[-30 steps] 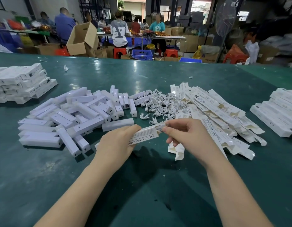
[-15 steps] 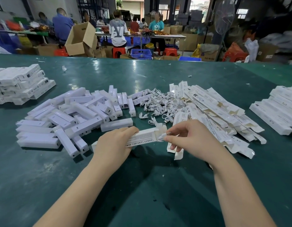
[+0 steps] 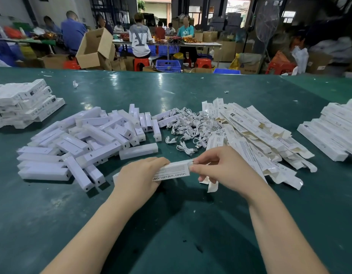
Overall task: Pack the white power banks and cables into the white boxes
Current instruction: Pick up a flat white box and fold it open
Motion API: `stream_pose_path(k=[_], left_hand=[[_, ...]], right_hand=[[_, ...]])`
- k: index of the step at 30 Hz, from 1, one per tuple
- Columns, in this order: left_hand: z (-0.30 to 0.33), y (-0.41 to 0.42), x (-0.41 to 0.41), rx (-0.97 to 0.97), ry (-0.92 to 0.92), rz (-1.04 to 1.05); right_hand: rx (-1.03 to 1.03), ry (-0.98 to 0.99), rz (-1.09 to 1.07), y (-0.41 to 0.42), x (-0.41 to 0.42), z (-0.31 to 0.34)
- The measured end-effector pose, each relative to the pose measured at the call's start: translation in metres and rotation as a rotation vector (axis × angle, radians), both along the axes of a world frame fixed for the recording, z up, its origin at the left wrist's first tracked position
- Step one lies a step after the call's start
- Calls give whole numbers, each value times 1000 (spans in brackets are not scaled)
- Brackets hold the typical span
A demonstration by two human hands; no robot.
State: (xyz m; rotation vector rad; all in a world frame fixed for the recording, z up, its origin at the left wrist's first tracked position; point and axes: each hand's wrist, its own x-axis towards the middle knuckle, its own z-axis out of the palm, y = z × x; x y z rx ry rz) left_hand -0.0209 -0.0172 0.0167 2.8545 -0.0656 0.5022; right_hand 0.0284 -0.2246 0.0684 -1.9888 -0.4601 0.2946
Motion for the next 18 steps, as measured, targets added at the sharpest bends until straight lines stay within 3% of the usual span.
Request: stream_pose_path(k=[10,15,18], left_hand=[[0,-1,0,-5,26,19],[5,4,0,-97,-70,125],[5,5,0,-98,-74,126]], right_hand=[[-67,69,6,-19,6,6],[-177,111,98,-23,6,6],[-93,106,30,-21,6,5]])
